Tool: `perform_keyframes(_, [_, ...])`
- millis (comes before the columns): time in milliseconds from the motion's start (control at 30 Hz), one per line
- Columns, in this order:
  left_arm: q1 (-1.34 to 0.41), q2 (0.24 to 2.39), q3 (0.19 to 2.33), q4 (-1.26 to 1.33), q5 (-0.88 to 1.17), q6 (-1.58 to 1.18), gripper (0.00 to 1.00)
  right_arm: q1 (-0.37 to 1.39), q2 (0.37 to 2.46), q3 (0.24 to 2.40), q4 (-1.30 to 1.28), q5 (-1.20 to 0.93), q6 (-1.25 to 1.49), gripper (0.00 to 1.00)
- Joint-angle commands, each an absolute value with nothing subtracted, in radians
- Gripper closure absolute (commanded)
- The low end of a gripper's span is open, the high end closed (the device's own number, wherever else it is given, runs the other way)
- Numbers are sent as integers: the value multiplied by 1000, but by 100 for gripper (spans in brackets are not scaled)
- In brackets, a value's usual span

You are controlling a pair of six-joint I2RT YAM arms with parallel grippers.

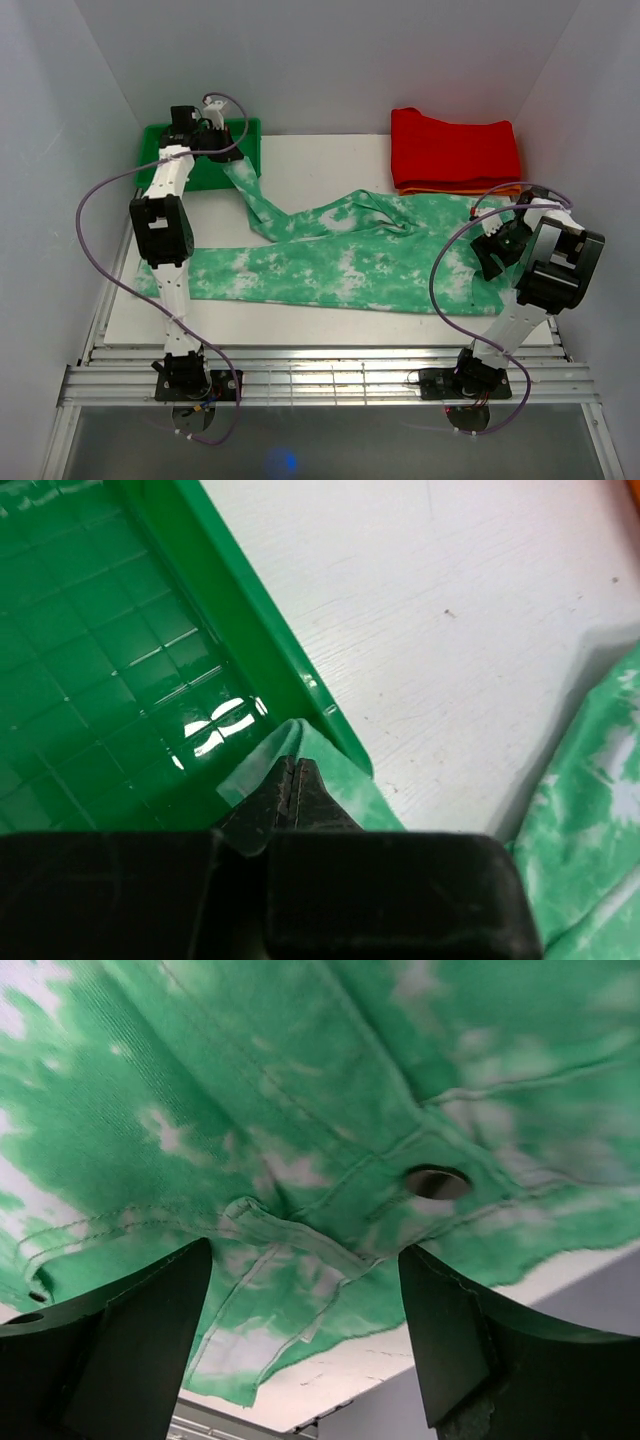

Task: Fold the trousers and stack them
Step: Flatten the trousers out

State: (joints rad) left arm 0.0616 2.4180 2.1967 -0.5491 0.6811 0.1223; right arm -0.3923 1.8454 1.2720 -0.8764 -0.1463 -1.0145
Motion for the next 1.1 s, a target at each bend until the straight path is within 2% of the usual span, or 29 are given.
perform_keyframes(0, [101, 2150, 2183, -561, 704, 123, 100, -394, 1876, 1180, -804, -75, -1051, 20])
perform_keyframes(167, [234, 1944, 2021, -583, 715, 150, 100, -399, 1882, 1095, -716, 40, -1115, 21])
perform_keyframes(467, [498, 1607, 1495, -673, 726, 370, 100, -465, 1876, 1075, -713, 121, -1204, 23])
perform_keyframes(633, [581, 1542, 1194, -609, 680, 468, 100, -523, 1824, 1054, -771, 118, -1325, 24])
perform_keyframes(700, [584, 1561, 1149, -569, 655, 479, 100, -534, 1800, 1078, -853, 83, -1357, 23])
perform_keyframes(800, [594, 1609, 1140, -555, 673, 477, 100, -543, 1758, 1153, -1003, -85, -1411, 17])
perform_keyframes(1000, [594, 1637, 1234, -538, 709, 437, 100, -543, 1720, 1392, -1256, -331, -1488, 17])
perform_keyframes(1067, [594, 1666, 1279, -538, 703, 416, 100, -541, 1721, 1440, -1255, -380, -1468, 17])
